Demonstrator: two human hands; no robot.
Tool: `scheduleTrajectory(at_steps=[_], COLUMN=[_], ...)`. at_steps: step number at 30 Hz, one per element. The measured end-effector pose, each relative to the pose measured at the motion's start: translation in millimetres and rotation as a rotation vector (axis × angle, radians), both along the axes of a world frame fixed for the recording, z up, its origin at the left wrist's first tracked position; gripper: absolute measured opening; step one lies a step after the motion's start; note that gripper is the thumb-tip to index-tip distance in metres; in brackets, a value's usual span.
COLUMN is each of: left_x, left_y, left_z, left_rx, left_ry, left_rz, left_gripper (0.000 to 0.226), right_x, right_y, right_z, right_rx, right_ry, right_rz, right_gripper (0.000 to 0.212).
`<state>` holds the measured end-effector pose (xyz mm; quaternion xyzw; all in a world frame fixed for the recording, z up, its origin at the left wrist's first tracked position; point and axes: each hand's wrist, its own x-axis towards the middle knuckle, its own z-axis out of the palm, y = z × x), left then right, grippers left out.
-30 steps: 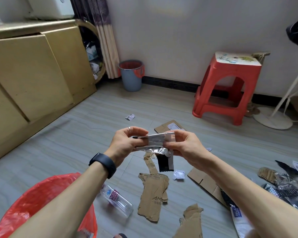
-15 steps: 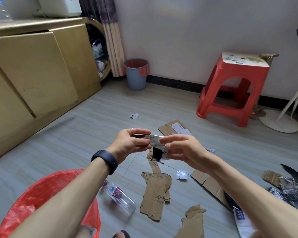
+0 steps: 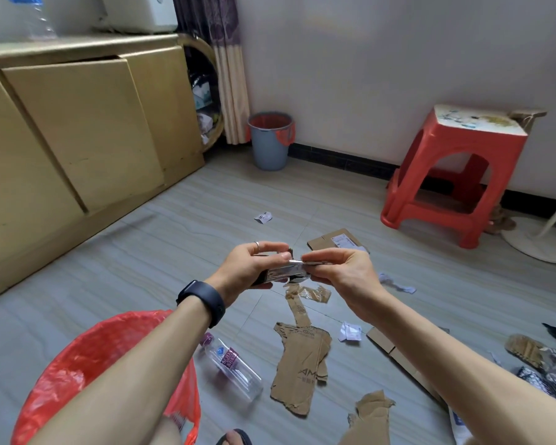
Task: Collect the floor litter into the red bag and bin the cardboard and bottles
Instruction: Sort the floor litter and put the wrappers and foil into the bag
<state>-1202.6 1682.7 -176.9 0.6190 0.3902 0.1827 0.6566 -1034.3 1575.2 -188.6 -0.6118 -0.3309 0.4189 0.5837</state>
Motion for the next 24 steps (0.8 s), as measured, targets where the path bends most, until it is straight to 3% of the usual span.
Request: scheduleTrajectory(at_steps=[7, 12, 17, 20, 24], left_x=[-34, -63, -110, -160, -235], left_y=[19, 35, 50, 49, 33], left_z=[-2, -10, -25, -49, -101], left_rx=[-0.137, -0.160, 0.010, 0.223, 0.445], left_ry=[0.101, 0.153, 0.266, 0.407, 0.642], left_rz=[-0.212, -0.168, -0.014, 0.166, 0.392], left_gripper=[0.031, 0.032, 0.023, 0.017, 0.016], right_x=[-22, -54, -94, -121, -167], right_y=[10, 28, 57, 70, 76], right_z=[-9, -13, -37, -69, -118], right_rx=[0.030, 0.028, -0.088, -0.152, -0.214], right_ry=[0.017, 0.005, -0.209, -0.483, -0.666], right_rz=[0.139, 0.180, 0.329, 0.402, 0.548], right_gripper=[0.022, 0.016, 0.030, 0.042, 0.027])
